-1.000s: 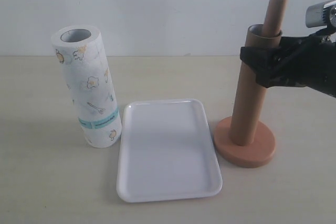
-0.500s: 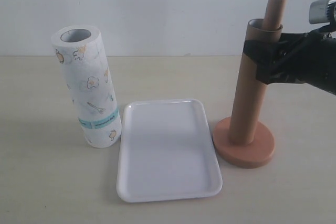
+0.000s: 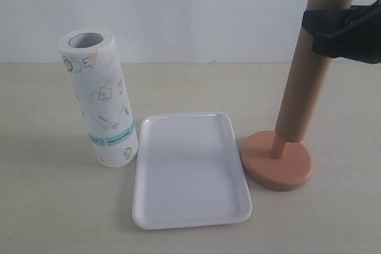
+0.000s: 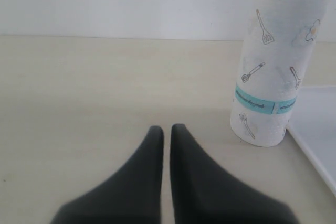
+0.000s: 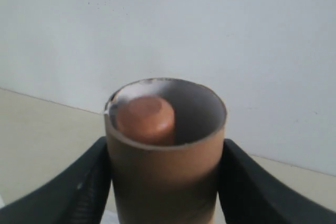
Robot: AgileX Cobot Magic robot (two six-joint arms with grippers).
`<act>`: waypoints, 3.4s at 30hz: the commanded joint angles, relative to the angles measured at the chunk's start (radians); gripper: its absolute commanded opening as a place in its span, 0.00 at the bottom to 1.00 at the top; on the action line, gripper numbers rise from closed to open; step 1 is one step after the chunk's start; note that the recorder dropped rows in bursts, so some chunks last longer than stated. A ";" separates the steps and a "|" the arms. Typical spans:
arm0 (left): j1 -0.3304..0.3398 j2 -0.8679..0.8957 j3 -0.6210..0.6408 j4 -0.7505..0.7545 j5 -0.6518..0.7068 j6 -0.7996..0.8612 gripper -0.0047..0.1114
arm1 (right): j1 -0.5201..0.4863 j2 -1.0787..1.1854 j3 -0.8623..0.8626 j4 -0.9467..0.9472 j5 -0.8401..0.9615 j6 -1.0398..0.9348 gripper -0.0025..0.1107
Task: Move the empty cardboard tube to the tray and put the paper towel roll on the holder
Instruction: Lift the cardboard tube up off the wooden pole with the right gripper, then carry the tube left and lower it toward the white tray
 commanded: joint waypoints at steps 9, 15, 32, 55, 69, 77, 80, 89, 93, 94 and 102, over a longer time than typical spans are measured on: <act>0.001 -0.003 0.003 -0.002 -0.003 -0.008 0.08 | 0.000 -0.022 -0.139 -0.250 0.061 0.274 0.02; 0.001 -0.003 0.003 -0.002 -0.003 -0.008 0.08 | 0.000 -0.022 -0.228 -0.408 0.073 0.437 0.02; 0.001 -0.003 0.003 -0.002 -0.003 -0.008 0.08 | 0.000 -0.022 -0.541 -1.064 0.090 1.093 0.02; 0.001 -0.003 0.003 -0.002 -0.003 -0.008 0.08 | 0.000 -0.022 -0.878 -1.064 -0.015 1.236 0.02; 0.001 -0.003 0.003 -0.002 -0.003 -0.008 0.08 | 0.002 -0.020 -0.823 -1.064 -0.233 1.280 0.02; 0.001 -0.003 0.003 -0.002 -0.003 -0.008 0.08 | 0.173 -0.020 -0.603 -1.064 -0.128 1.122 0.02; 0.001 -0.003 0.003 -0.002 -0.003 -0.008 0.08 | 0.311 -0.020 -0.510 -1.064 0.058 1.088 0.02; 0.001 -0.003 0.003 -0.002 -0.003 -0.008 0.08 | 0.573 -0.020 -0.269 -1.026 0.503 1.172 0.02; 0.001 -0.003 0.003 -0.002 -0.003 -0.008 0.08 | 0.624 0.001 -0.209 -1.008 0.584 1.232 0.02; 0.001 -0.003 0.003 -0.002 -0.003 -0.008 0.08 | 0.636 0.015 -0.203 -1.005 0.616 1.238 0.02; 0.001 -0.003 0.003 -0.002 -0.003 -0.008 0.08 | 0.647 0.188 -0.220 -0.959 0.594 1.405 0.02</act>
